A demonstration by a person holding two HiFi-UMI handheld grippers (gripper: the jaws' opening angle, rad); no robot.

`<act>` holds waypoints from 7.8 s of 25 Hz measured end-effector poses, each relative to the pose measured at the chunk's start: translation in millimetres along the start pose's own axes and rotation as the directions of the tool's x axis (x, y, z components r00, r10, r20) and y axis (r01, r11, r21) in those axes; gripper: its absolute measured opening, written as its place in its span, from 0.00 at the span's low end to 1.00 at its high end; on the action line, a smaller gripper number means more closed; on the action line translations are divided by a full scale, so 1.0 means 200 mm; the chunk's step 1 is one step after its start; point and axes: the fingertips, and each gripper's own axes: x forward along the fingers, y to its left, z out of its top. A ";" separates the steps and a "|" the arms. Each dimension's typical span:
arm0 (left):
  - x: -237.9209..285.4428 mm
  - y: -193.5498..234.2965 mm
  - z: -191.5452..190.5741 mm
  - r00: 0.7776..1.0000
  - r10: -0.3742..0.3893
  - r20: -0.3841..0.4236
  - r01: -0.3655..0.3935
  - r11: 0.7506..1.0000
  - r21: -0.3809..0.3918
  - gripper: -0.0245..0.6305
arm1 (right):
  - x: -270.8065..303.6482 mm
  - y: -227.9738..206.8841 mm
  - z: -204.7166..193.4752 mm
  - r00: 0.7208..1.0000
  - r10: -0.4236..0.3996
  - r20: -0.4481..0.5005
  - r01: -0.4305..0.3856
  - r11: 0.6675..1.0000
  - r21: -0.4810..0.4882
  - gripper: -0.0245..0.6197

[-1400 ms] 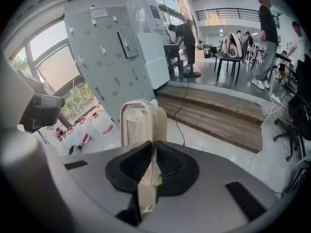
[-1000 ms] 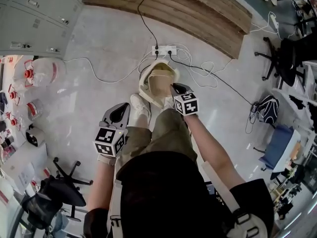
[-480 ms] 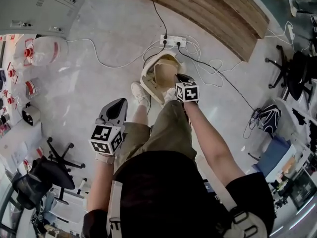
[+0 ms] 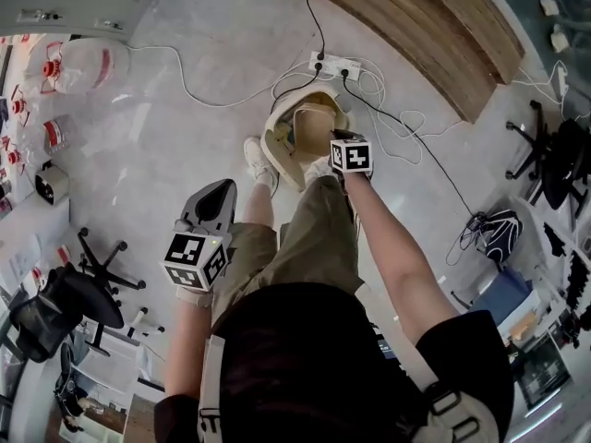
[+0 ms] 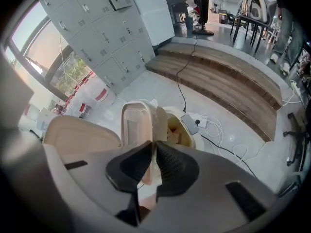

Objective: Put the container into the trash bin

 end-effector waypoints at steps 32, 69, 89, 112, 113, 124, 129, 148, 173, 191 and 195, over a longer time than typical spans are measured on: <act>0.08 0.09 -0.27 0.995 0.099 -0.013 -0.100 0.984 -0.148 0.05 | 0.64 -0.20 -0.12 0.977 -0.018 -0.214 0.027 0.999 0.043 0.11; 0.10 0.11 -0.25 0.993 0.109 0.050 -0.098 0.978 -0.186 0.05 | 0.73 -0.11 -0.08 0.975 0.064 -0.211 -0.040 0.992 0.117 0.15; 0.02 -0.08 0.06 0.988 0.046 0.149 -0.027 0.991 -0.131 0.05 | 0.09 0.09 0.17 0.983 0.162 -0.086 -0.155 0.985 0.080 0.06; 0.02 -0.44 0.38 0.977 -0.111 0.180 0.105 0.994 0.044 0.05 | -0.94 0.28 0.47 0.932 0.281 0.228 -0.306 0.948 0.083 0.06; 0.02 -0.46 0.40 0.976 -0.120 0.179 0.112 0.992 0.054 0.05 | -1.00 0.29 0.48 0.927 0.285 0.245 -0.313 0.946 0.081 0.06; 0.05 -0.71 0.67 0.951 -0.265 0.159 0.232 0.951 0.203 0.05 | -1.55 0.28 0.57 0.873 0.246 0.421 -0.294 0.954 0.052 0.06; 0.04 -0.82 0.79 0.934 -0.325 0.146 0.281 0.924 0.260 0.05 | -1.78 0.25 0.60 0.837 0.203 0.508 -0.272 0.960 0.066 0.06; -0.06 -1.34 1.10 0.850 -0.515 0.107 0.413 0.779 0.472 0.05 | -2.57 0.11 0.58 0.648 0.008 0.762 -0.136 0.985 0.106 0.06; -0.37 -1.58 1.26 0.758 -0.625 0.185 0.394 0.666 0.634 0.05 | -2.98 0.33 0.57 0.484 -0.012 0.875 0.057 0.998 -0.017 0.06; -0.47 -1.51 1.22 0.752 -0.622 0.221 0.381 0.683 0.623 0.05 | -2.90 0.42 0.53 0.534 0.035 0.845 0.019 0.998 -0.054 0.06; -0.47 -1.49 1.21 0.755 -0.617 0.222 0.380 0.688 0.618 0.05 | -2.89 0.42 0.54 0.530 0.046 0.847 -0.011 0.999 -0.048 0.06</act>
